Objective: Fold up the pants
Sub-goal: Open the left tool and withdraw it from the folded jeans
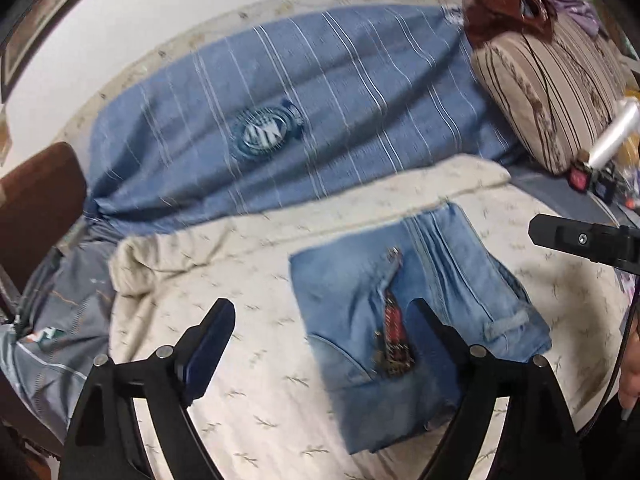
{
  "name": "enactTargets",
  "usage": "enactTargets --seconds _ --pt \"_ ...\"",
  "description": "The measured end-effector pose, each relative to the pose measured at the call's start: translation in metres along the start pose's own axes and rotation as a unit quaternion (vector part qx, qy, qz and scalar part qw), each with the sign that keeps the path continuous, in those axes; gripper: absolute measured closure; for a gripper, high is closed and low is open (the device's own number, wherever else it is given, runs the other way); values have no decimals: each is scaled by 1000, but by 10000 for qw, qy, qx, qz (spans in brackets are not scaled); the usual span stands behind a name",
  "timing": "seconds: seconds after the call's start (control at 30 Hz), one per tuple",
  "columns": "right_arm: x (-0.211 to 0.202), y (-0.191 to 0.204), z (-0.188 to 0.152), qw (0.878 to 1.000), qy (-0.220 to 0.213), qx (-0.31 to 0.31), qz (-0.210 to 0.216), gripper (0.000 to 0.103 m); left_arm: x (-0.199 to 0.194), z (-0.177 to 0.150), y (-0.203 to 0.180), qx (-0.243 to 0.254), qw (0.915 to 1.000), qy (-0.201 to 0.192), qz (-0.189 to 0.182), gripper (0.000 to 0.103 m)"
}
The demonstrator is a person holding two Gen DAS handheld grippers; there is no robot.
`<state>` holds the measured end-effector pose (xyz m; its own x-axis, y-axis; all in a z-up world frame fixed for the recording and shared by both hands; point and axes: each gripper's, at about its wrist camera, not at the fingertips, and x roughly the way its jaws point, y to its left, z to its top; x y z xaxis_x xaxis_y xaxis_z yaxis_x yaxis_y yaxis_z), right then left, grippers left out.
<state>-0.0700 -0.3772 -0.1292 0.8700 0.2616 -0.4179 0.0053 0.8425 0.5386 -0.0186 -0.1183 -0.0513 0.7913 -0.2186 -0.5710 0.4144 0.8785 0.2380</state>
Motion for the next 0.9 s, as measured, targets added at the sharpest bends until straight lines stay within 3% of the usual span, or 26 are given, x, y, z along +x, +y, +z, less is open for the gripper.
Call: enactTargets --seconds 0.43,0.9 --pt "14 4 7 9999 130 79 -47 28 -11 0 13 -97 9997 -177 133 10" --pt "7 -21 5 9987 242 294 -335 28 33 -15 27 -455 9976 499 149 10"
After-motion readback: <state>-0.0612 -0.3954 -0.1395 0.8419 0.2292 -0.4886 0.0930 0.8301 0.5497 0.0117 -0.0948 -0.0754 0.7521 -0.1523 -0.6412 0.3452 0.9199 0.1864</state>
